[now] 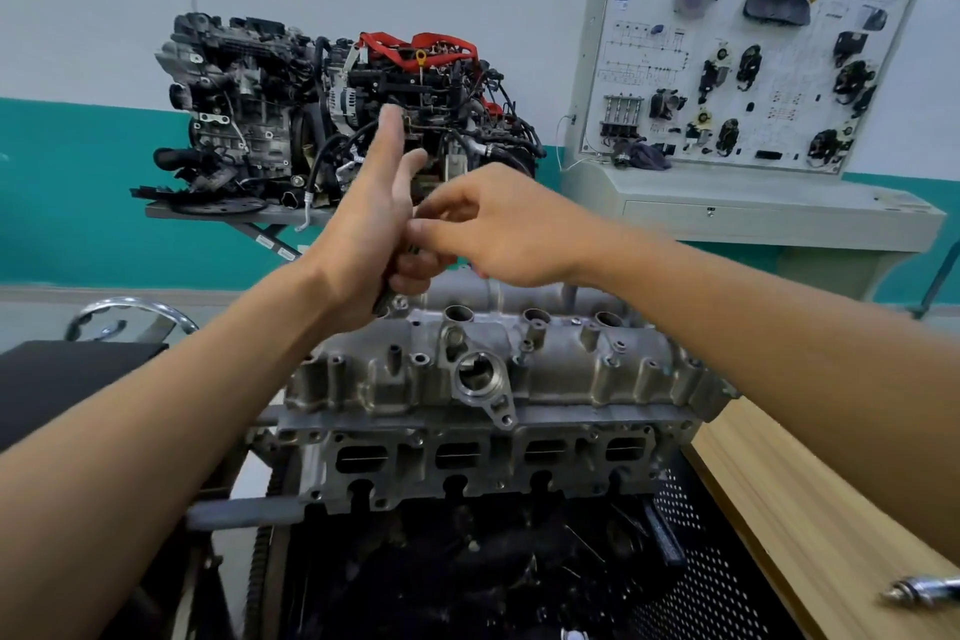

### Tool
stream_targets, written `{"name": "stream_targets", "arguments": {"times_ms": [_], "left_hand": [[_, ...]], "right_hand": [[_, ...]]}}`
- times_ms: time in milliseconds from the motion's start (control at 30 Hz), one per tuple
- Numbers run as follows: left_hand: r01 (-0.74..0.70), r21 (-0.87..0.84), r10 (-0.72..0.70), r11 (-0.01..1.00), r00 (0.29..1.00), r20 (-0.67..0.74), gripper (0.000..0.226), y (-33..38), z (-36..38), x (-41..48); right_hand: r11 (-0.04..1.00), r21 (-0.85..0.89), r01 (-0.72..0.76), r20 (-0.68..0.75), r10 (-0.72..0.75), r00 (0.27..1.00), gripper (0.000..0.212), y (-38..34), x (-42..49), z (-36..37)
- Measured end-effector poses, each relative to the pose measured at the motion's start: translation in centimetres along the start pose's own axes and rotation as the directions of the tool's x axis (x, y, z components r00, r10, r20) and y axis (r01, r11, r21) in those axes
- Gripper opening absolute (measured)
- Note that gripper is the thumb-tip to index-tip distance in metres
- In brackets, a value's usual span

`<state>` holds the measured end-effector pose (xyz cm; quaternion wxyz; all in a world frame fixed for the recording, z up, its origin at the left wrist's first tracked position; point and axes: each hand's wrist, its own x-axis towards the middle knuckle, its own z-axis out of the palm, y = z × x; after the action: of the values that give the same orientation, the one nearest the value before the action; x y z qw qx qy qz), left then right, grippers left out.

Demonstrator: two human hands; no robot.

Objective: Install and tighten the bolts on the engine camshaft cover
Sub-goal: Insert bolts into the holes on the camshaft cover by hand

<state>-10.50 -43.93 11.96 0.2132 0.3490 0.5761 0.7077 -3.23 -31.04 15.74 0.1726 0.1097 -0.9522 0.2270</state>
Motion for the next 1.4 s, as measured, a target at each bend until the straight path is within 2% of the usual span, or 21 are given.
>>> {"name": "stream_targets", "arguments": {"times_ms": [67, 267, 433, 600, 833, 1067, 1267, 1400], "left_hand": [[-0.008, -0.016, 0.008, 1.000, 1.000, -0.007, 0.098, 0.0, -1.1, -0.8], [-0.113, 0.014, 0.114, 0.993, 0.991, -0.075, 0.100, -0.8, -3.1, -2.5], [-0.201, -0.005, 0.198, 0.980, 0.969, -0.145, 0.091, -1.1, -4.0, -3.4], [-0.113, -0.035, 0.109, 0.993, 0.988, -0.110, 0.092, -0.7, -6.6, -4.8], [-0.096, 0.325, 0.157, 0.941, 0.973, -0.167, 0.076, -1.4, -8.0, -5.2], [-0.107, 0.230, 0.155, 0.967, 0.967, -0.200, 0.068, -1.4, -8.3, -5.0], [-0.104, 0.316, 0.175, 0.943, 0.963, -0.203, 0.070, -1.7, -8.0, -5.2], [-0.116, 0.261, 0.184, 0.958, 0.949, -0.255, 0.065, -1.7, -8.0, -5.2]], "right_hand": [[0.999, -0.037, 0.017, -0.005, -0.017, 1.000, 0.029, -1.0, 0.8, 1.1], [0.999, 0.040, -0.036, 0.067, 0.033, 0.997, 0.018, -3.2, 2.0, 3.2], [0.998, -0.065, -0.002, 0.089, 0.008, 0.996, 0.021, -4.9, 3.0, 3.8], [0.979, -0.164, 0.122, -0.040, -0.130, 0.991, 0.018, -5.3, 2.4, 5.2], [0.956, -0.214, 0.203, -0.007, -0.209, 0.978, 0.017, -4.3, 1.5, 7.0], [0.969, -0.149, 0.196, -0.096, -0.211, 0.973, 0.013, -4.3, 1.4, 6.1], [0.948, -0.198, 0.250, 0.053, -0.245, 0.968, 0.015, -4.2, 0.3, 7.9], [0.863, -0.428, 0.268, 0.251, -0.172, 0.953, 0.024, -4.9, 0.8, 8.3]]}}
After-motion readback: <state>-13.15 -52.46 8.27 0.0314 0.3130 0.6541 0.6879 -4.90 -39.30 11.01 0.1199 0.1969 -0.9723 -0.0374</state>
